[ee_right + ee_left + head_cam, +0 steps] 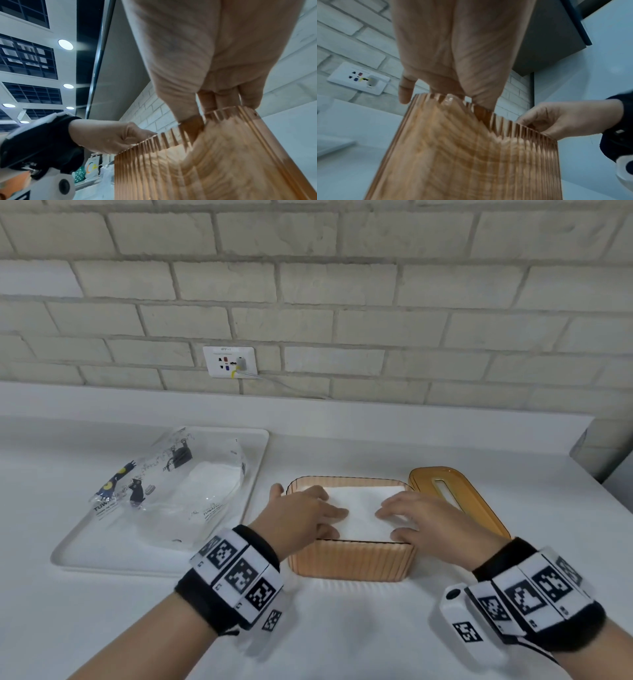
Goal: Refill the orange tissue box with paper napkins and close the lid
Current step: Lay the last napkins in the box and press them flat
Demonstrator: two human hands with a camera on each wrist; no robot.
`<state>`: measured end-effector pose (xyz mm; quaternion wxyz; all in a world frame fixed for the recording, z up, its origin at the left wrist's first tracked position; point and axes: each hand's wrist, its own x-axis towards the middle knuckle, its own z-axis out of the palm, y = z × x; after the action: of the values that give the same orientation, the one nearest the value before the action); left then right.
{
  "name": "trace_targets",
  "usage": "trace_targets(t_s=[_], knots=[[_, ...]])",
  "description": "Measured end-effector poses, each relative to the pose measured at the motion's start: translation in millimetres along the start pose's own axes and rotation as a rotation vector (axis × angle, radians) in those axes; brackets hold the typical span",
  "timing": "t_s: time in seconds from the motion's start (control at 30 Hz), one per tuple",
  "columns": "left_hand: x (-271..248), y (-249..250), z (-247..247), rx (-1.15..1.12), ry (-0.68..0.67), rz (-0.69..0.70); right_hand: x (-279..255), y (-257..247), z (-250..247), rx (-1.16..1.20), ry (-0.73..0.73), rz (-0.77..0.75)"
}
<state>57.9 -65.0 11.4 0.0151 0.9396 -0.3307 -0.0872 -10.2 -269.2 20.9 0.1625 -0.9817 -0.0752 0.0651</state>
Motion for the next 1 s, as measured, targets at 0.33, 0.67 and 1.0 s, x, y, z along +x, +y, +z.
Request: trace_targets(t_s=[0.33, 0.67, 1.0], knots=[[16.2, 3.2, -12.0, -0.118, -0.084, 0.125, 3.9, 8.4, -13.7, 0.004, -0.085, 0.007], [16.2, -4.5, -4.5, -0.185, -0.028, 0.172, 0.4, 9.8, -5.8, 0.04, 0.038, -0.144], [10.3, -8.5, -7.7, -0.359, -0.076, 0.248, 8.1, 6.8, -8.2, -0.006, -0.072, -0.127]])
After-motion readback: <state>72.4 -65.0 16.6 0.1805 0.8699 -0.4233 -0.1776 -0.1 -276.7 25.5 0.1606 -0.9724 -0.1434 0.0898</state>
